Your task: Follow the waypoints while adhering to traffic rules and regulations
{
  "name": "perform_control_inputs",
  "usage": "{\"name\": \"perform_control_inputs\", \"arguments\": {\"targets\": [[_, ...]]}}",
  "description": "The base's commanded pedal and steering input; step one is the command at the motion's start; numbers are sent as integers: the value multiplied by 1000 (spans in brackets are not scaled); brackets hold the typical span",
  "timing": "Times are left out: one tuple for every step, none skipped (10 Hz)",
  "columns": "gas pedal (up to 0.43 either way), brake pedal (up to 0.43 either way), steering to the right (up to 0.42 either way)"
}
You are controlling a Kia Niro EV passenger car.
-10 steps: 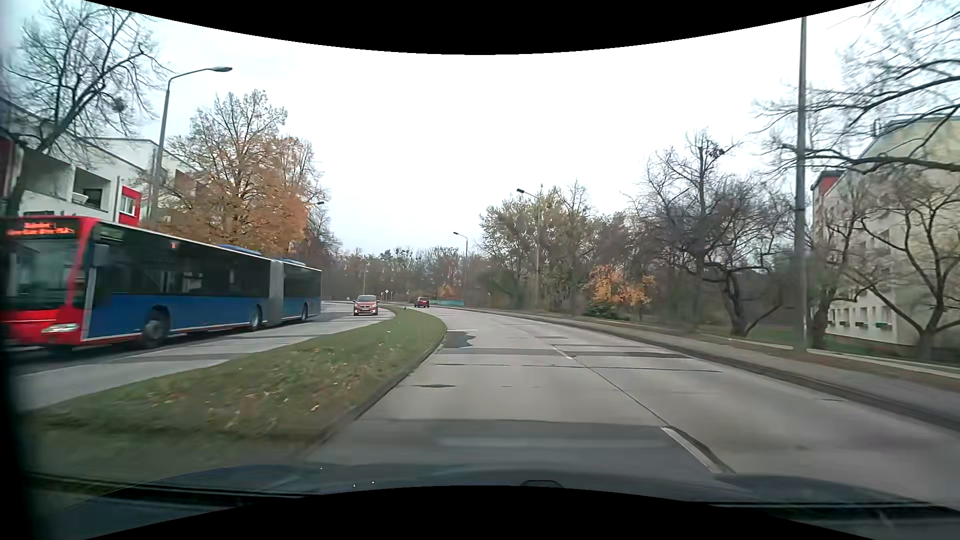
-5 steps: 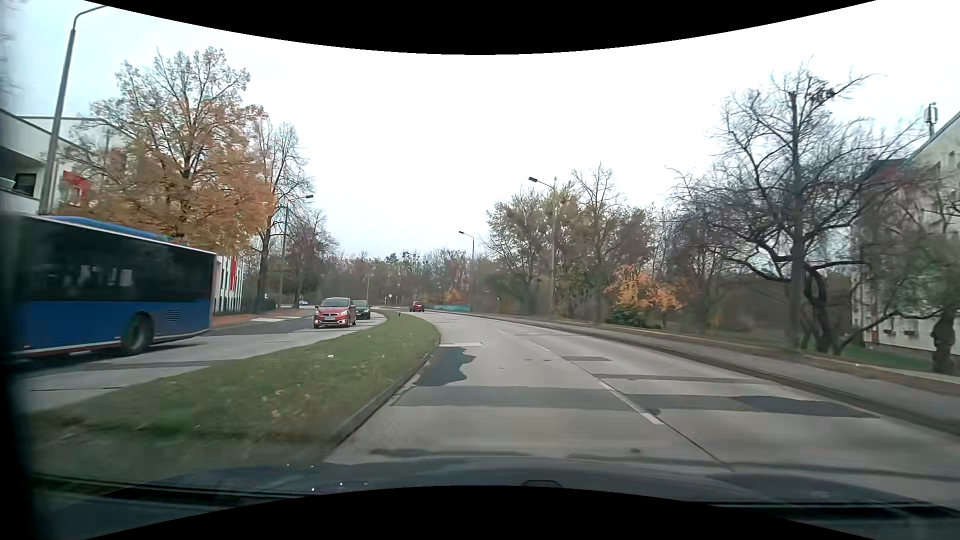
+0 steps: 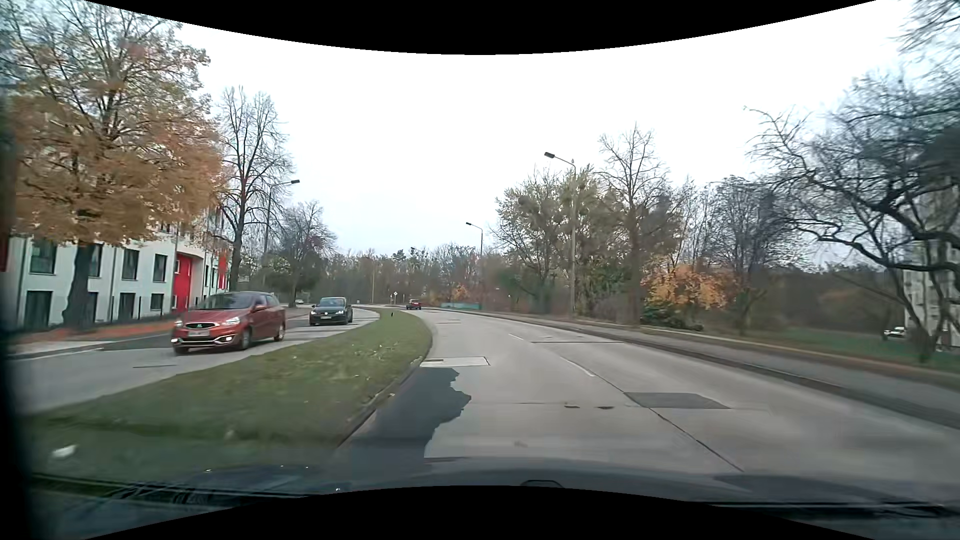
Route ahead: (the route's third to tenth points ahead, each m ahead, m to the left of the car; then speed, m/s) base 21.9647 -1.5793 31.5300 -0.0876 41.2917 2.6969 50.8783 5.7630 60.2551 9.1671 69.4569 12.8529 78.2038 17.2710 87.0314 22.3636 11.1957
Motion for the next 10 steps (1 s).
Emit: {"name": "perform_control_inputs", "arguments": {"targets": [[150, 0, -26], [150, 0, -27], [150, 0, -27], [150, 0, -27], [150, 0, -30], [150, 0, -31], [150, 0, -31], [150, 0, -31], [150, 0, -32], [150, 0, -35]]}}
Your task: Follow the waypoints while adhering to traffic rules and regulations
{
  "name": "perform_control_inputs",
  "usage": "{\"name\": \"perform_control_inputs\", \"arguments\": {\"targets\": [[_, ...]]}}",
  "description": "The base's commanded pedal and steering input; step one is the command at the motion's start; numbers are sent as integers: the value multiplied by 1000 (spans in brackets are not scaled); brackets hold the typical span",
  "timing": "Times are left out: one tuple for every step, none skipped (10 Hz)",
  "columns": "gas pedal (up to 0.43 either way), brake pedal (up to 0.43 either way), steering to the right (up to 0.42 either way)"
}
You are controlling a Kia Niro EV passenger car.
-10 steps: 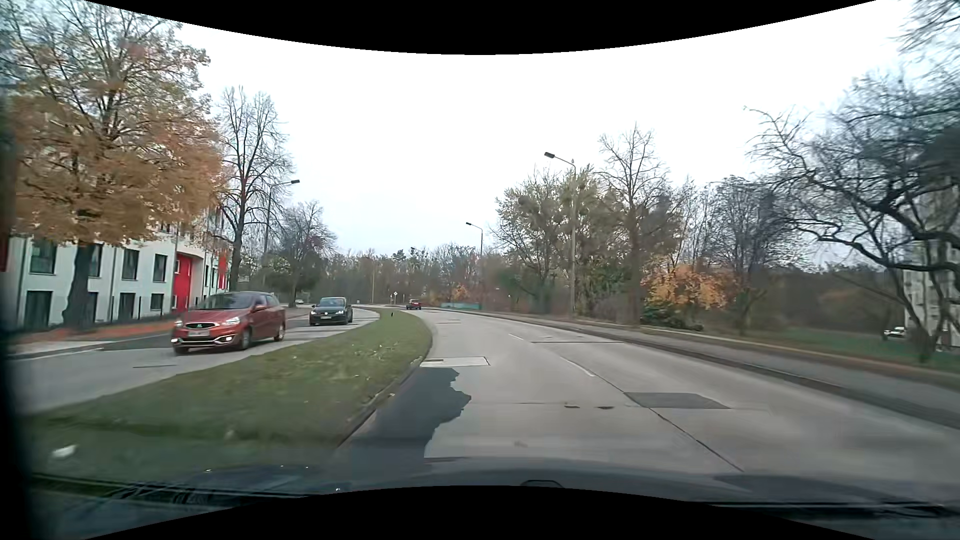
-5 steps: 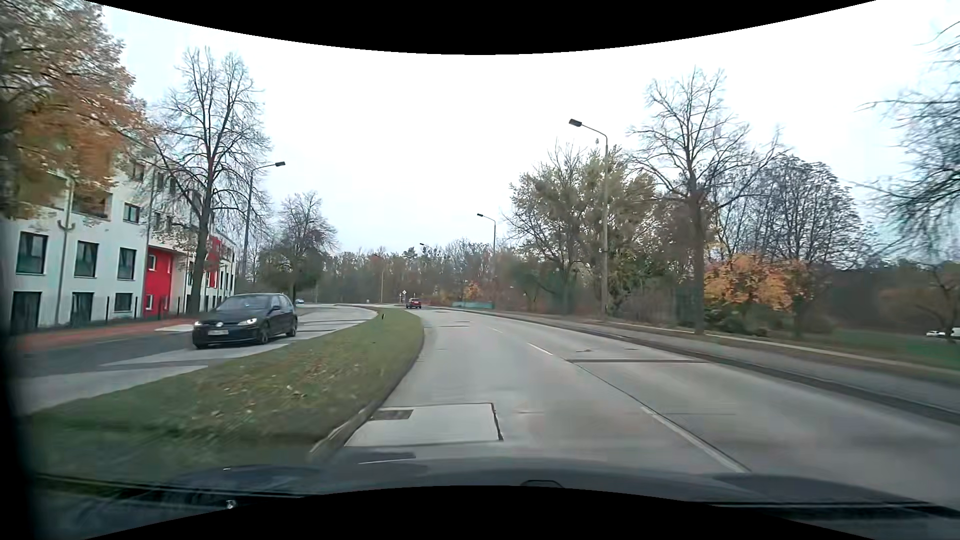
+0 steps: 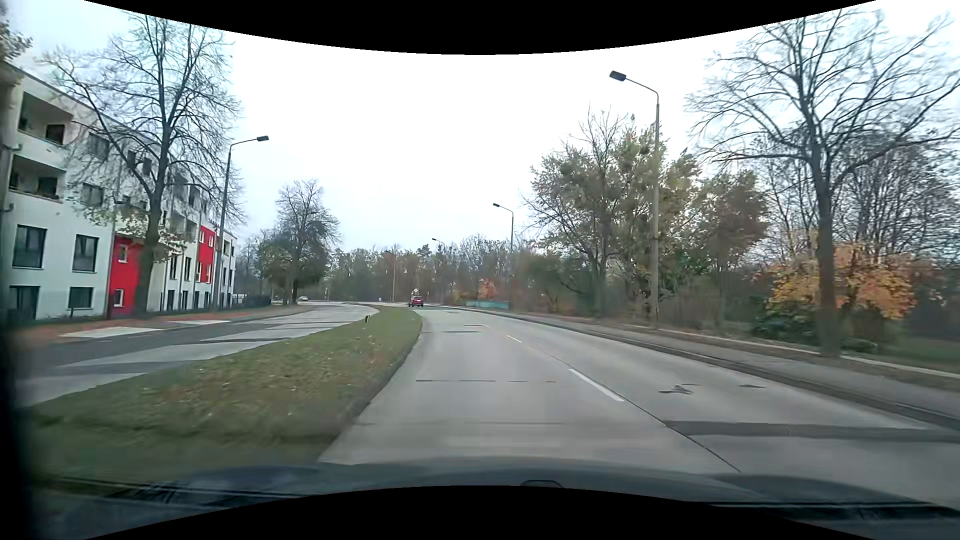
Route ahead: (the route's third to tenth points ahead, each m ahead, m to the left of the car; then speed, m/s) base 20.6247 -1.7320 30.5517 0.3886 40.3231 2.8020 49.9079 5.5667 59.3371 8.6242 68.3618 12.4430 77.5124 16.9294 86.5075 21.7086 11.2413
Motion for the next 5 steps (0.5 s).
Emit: {"name": "perform_control_inputs", "arguments": {"targets": [[157, 0, -36], [157, 0, -37], [157, 0, -37], [157, 0, -38], [157, 0, -38]]}}
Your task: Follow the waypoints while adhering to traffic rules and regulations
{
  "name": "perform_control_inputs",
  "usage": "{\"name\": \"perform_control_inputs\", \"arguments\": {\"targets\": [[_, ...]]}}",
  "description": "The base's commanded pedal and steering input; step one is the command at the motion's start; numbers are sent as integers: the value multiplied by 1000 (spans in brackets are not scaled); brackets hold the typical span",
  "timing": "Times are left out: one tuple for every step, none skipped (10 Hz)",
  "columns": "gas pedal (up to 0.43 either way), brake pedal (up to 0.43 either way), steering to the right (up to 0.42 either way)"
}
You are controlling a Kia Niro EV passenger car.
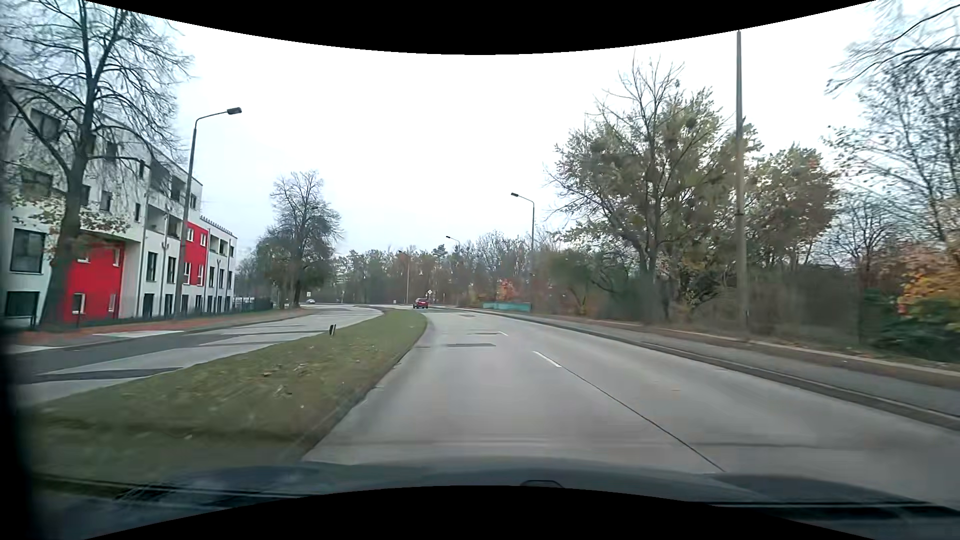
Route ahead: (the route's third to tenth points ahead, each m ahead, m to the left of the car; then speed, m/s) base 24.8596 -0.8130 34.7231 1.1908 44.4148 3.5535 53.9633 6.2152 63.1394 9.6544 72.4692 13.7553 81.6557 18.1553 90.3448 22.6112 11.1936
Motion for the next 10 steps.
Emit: {"name": "perform_control_inputs", "arguments": {"targets": [[157, 0, -38], [157, 0, -38], [157, 0, -38], [157, 0, -38], [157, 0, -38], [157, 0, -37], [157, 0, -37], [150, 0, -37], [150, 0, -37], [150, 0, -37]]}}
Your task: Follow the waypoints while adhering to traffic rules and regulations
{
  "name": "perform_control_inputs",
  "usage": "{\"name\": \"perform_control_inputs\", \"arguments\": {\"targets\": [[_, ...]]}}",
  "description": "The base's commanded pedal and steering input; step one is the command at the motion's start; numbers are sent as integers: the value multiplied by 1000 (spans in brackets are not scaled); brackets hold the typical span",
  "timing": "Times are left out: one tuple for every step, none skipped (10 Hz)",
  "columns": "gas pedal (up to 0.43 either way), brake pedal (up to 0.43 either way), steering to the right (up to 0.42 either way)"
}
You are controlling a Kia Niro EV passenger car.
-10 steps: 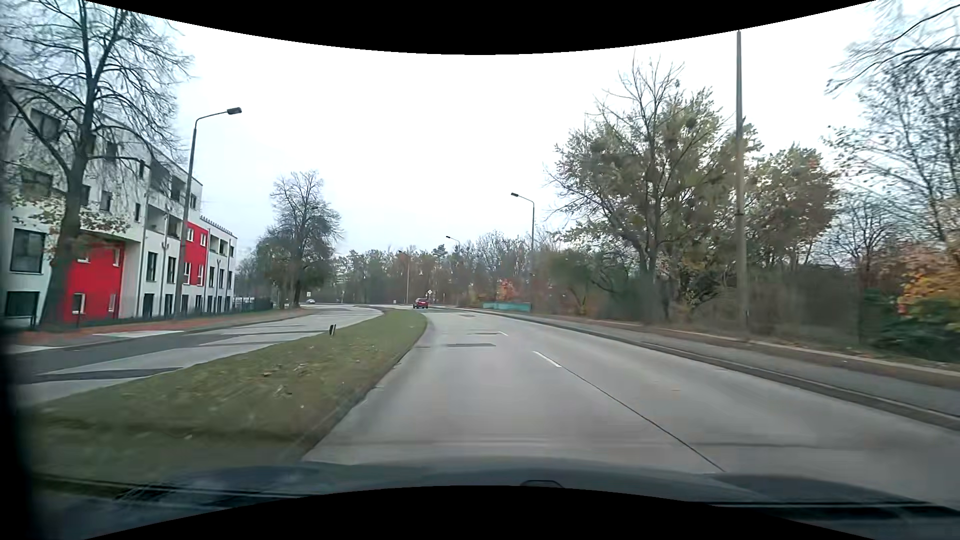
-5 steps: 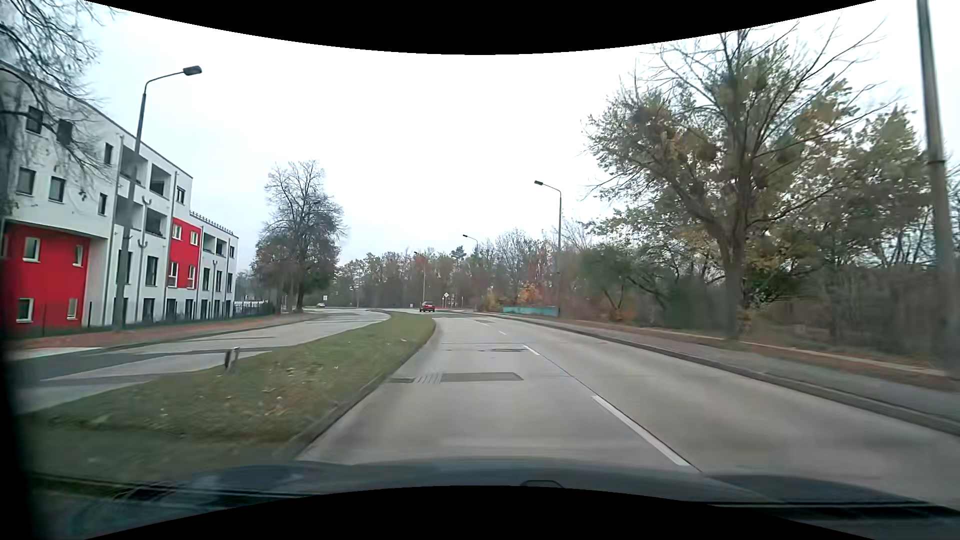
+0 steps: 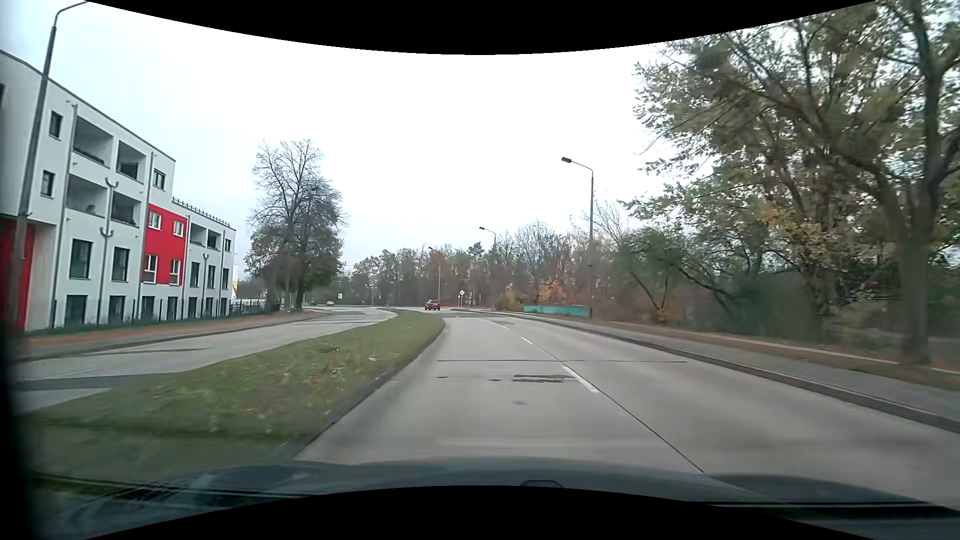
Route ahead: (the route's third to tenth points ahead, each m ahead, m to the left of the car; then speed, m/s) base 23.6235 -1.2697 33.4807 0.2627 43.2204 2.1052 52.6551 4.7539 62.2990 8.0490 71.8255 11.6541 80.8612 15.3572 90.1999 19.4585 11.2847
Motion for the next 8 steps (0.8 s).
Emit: {"name": "perform_control_inputs", "arguments": {"targets": [[150, 0, -35], [150, 0, -32], [150, 0, -31], [150, 0, -30], [150, 0, -28], [150, 0, -26], [150, 0, -24], [150, 0, -23]]}}
